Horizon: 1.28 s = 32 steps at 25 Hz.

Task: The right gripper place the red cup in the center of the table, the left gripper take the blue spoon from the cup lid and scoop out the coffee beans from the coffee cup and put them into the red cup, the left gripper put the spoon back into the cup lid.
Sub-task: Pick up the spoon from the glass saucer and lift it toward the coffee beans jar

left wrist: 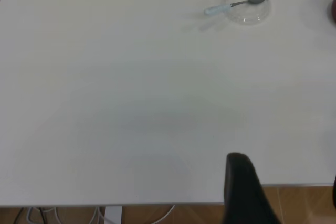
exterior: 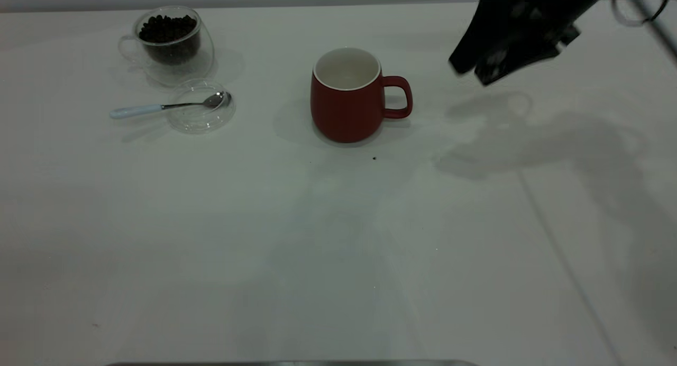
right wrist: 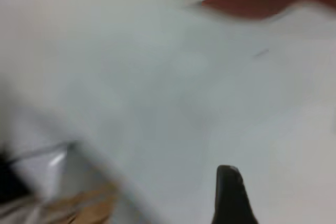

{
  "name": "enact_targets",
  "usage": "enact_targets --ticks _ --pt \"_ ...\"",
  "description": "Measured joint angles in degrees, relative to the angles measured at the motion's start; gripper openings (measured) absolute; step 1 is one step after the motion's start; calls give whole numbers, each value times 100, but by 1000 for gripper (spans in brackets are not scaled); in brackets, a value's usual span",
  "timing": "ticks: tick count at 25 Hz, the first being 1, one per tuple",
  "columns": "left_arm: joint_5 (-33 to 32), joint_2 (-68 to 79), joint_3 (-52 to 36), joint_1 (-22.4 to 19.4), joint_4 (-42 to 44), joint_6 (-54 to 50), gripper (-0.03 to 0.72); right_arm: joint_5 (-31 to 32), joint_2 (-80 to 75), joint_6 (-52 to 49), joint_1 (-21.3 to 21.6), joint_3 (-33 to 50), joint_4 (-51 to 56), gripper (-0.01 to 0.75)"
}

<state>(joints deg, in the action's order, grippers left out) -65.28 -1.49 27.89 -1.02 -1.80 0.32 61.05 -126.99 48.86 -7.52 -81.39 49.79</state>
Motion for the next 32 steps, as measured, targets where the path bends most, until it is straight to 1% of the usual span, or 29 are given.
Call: enact_targets --ticks 1,2,4,7,11,15,19,23,28,32 --pt "0 0 0 0 0 0 460 314 135 -46 1 0 -31 521" --pt "0 0 0 0 0 7 460 470 303 -102 -11 12 -76 518" --pt "0 0 0 0 0 11 460 584 632 -357 -72 38 -261 513" --pt "0 0 0 0 0 11 460 629 1243 -1029 -206 151 -694 500" --pt "0 0 0 0 0 11 460 696 2352 -1998 -379 419 -1739 483" --pt "0 0 0 0 0 11 460 792 3994 -2871 -507 862 -2871 478" --pt "0 0 0 0 0 11 460 889 5843 -3578 -545 1517 -3671 478" --pt "0 0 0 0 0 11 460 861 7619 -3965 -551 2397 -4213 478" --pt "0 0 0 0 0 11 460 555 9367 -4424 -556 3724 -4545 478" --pt "0 0 0 0 0 6 460 12 10316 -4719 -556 4772 -4929 478"
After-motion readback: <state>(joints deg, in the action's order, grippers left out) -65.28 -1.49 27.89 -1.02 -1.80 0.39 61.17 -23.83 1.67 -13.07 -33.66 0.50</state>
